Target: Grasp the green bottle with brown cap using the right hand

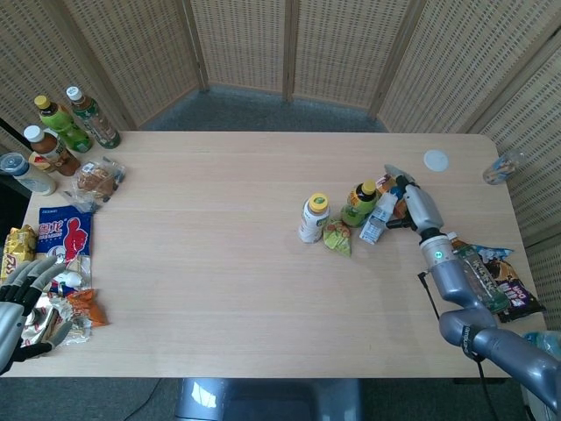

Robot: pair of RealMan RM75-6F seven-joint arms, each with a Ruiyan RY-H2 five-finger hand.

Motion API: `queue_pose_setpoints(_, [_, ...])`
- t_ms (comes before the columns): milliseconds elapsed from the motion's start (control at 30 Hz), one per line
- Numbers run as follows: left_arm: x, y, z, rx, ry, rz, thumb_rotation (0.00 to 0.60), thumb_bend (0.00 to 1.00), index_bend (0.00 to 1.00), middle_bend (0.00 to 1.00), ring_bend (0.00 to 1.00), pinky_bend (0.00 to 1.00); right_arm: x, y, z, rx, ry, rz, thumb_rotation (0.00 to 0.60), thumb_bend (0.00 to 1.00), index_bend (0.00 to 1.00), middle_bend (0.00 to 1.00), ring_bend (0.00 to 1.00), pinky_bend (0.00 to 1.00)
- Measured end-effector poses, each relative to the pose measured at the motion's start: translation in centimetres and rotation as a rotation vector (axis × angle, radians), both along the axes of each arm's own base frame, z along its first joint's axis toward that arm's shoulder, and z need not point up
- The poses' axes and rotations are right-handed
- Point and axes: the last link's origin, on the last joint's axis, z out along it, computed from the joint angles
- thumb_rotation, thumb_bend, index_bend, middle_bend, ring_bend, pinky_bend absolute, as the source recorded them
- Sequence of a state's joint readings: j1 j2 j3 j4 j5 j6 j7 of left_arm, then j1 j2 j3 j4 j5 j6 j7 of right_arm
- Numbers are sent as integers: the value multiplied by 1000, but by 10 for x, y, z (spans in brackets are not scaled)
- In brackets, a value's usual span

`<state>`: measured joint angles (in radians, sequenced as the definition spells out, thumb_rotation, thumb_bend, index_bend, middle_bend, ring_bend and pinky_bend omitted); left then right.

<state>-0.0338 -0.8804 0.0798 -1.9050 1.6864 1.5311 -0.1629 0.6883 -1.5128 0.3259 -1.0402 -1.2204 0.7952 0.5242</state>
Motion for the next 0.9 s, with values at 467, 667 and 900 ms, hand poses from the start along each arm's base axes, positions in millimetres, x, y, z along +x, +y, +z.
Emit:
queue_pose_setpoints(467, [0, 1, 0, 1, 4, 14, 600, 347, 110, 62, 0, 0, 11, -29, -33, 87, 11, -23, 587, 98, 0, 0, 0, 0])
queue_pose_setpoints(667, [-2, 0, 0, 1, 5, 25, 600, 346, 109, 62, 0, 0, 22, -39, -41, 104, -3, -15, 595, 82, 0, 0, 0, 66])
queue_pose_setpoints(900, [-4, -2, 1, 8, 5, 39, 600, 346, 108, 62, 0, 0, 26, -43, -49, 102, -30, -16, 600, 38, 16, 221, 79, 334])
